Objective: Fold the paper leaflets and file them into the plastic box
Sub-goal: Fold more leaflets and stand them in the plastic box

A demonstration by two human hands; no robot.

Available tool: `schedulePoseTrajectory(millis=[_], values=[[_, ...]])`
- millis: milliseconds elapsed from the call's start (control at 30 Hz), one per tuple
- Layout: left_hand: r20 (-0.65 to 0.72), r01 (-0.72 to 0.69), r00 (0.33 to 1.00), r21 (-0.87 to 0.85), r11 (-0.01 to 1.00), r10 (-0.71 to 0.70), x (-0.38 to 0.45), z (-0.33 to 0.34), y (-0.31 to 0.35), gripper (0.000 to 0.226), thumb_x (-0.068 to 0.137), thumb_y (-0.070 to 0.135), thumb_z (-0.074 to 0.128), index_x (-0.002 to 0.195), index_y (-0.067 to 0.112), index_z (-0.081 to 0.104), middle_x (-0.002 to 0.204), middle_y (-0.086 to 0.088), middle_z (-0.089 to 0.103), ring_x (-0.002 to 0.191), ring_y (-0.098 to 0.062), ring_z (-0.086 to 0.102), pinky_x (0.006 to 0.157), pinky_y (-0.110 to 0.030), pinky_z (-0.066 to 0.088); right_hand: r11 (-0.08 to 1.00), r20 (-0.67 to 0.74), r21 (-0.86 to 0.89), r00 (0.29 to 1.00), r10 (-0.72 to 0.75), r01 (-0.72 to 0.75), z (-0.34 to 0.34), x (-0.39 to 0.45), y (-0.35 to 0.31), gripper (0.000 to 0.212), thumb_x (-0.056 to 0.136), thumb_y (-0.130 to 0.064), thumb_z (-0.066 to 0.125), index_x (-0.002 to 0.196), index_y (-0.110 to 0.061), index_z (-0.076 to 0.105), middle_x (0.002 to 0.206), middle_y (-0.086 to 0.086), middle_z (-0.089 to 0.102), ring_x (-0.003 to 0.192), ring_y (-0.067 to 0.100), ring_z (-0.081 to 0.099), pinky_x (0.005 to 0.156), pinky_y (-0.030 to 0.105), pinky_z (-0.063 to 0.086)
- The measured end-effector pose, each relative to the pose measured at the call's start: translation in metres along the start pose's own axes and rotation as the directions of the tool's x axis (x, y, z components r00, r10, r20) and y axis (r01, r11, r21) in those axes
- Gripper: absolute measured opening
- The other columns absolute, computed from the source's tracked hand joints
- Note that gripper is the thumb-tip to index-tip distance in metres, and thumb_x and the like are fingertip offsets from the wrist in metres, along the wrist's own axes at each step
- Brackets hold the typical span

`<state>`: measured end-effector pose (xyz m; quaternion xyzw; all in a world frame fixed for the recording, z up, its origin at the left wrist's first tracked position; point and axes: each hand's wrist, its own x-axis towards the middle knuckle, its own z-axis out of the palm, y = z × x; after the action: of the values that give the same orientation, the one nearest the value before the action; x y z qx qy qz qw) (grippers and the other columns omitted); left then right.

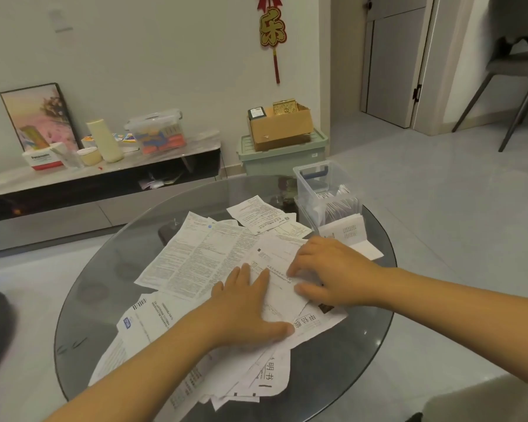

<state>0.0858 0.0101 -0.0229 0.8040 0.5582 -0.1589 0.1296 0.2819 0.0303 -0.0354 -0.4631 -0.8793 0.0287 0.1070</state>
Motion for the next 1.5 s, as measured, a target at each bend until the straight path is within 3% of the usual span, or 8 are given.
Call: schedulePoseTrajectory(millis=[233, 400, 500, 633, 900, 1033, 1267, 1500], values=[[-0.102, 0.019, 0.994, -0.077, 0.997, -0.027, -0.012, 0.004, -0.019, 0.083, 0.085, 0.067, 0.043, 0.15, 0.033, 0.005, 0.159, -0.006, -0.007, 0.146, -0.025, -0.003, 0.116, -0.042, 0.003, 0.998, 0.171, 0.017, 0.983, -0.065, 0.063, 0.003, 0.011, -0.004, 0.065, 0.079, -0.065, 0.055, 0.135, -0.033, 0.046, 0.134, -0.012, 0.046, 0.124, 0.01, 0.034, 0.101, 0.026, 0.022], [-0.216, 0.044, 0.971, -0.269, 0.962, -0.105, -0.014, 0.002, -0.041, 0.066, 0.085, 0.055, 0.055, 0.143, 0.039, 0.029, 0.154, -0.003, 0.018, 0.141, -0.022, 0.019, 0.113, -0.039, 0.02, 1.0, 0.14, 0.023, 0.99, -0.012, 0.009, 0.004, 0.019, -0.009, 0.053, 0.085, -0.057, 0.055, 0.134, -0.039, 0.047, 0.134, -0.011, 0.044, 0.123, 0.01, 0.031, 0.107, 0.028, 0.022], [-0.29, 0.026, 0.939, -0.474, 0.88, -0.184, -0.014, 0.0, -0.054, 0.052, 0.084, 0.035, 0.066, 0.133, 0.036, 0.046, 0.133, 0.003, 0.044, 0.116, -0.013, 0.047, 0.094, -0.026, 0.04, 1.0, 0.108, -0.007, 0.994, 0.028, -0.027, 0.005, 0.024, -0.013, 0.047, 0.087, -0.054, 0.054, 0.131, -0.041, 0.048, 0.128, -0.01, 0.046, 0.119, 0.011, 0.033, 0.105, 0.028, 0.023], [-0.321, 0.006, 0.9, -0.668, 0.744, -0.295, -0.014, -0.001, -0.066, 0.043, 0.082, 0.021, 0.071, 0.12, 0.034, 0.058, 0.091, 0.009, 0.056, 0.078, -0.002, 0.053, 0.068, -0.017, 0.04, 1.0, 0.056, -0.001, 0.998, 0.031, -0.031, 0.006, 0.028, -0.019, 0.042, 0.088, -0.052, 0.054, 0.128, -0.042, 0.051, 0.125, -0.012, 0.045, 0.118, 0.01, 0.033, 0.1, 0.025, 0.021], [-0.432, -0.085, 0.721, -0.831, 0.55, -0.542, -0.011, 0.001, -0.078, 0.028, 0.092, 0.022, 0.057, 0.119, 0.024, 0.05, 0.076, 0.007, 0.054, 0.068, -0.008, 0.055, 0.058, -0.025, 0.041, 0.988, -0.071, 0.133, 0.995, -0.073, 0.082, 0.008, 0.031, -0.032, 0.04, 0.086, -0.058, 0.049, 0.119, -0.038, 0.061, 0.113, -0.012, 0.051, 0.108, 0.006, 0.036, 0.091, 0.02, 0.02], [-0.268, -0.01, 0.785, -0.906, 0.422, -0.558, -0.005, 0.005, -0.085, 0.041, 0.093, 0.026, 0.052, 0.13, 0.016, 0.037, 0.101, 0.002, 0.062, 0.089, -0.018, 0.063, 0.077, -0.036, 0.053, 0.971, -0.017, 0.188, 0.989, -0.147, 0.148, 0.011, 0.032, -0.039, 0.061, 0.075, -0.072, 0.043, 0.125, -0.038, 0.055, 0.122, -0.017, 0.049, 0.113, 0.0, 0.03, 0.098, 0.021, 0.02], [-0.401, 0.078, 0.853, -0.535, 0.841, -0.334, -0.014, 0.005, -0.079, 0.075, 0.086, 0.039, 0.061, 0.148, 0.024, 0.021, 0.146, 0.003, 0.023, 0.135, -0.019, 0.027, 0.111, -0.038, 0.026, 0.982, 0.092, 0.103, 0.982, -0.168, 0.158, 0.017, 0.036, -0.045, 0.044, 0.089, -0.048, 0.054, 0.131, -0.035, 0.05, 0.127, -0.012, 0.052, 0.121, 0.009, 0.035, 0.103, 0.026, 0.024], [-0.201, -0.003, 0.978, -0.268, 0.964, -0.052, -0.027, 0.006, -0.067, 0.076, 0.08, 0.063, 0.057, 0.144, 0.029, 0.034, 0.148, 0.01, 0.029, 0.137, -0.014, 0.025, 0.113, -0.033, 0.016, 0.99, 0.199, 0.115, 0.974, -0.104, 0.083, 0.008, 0.047, -0.05, 0.037, 0.087, -0.049, 0.057, 0.122, -0.035, 0.061, 0.119, -0.009, 0.056, 0.113, 0.009, 0.045, 0.098, 0.025, 0.031]])
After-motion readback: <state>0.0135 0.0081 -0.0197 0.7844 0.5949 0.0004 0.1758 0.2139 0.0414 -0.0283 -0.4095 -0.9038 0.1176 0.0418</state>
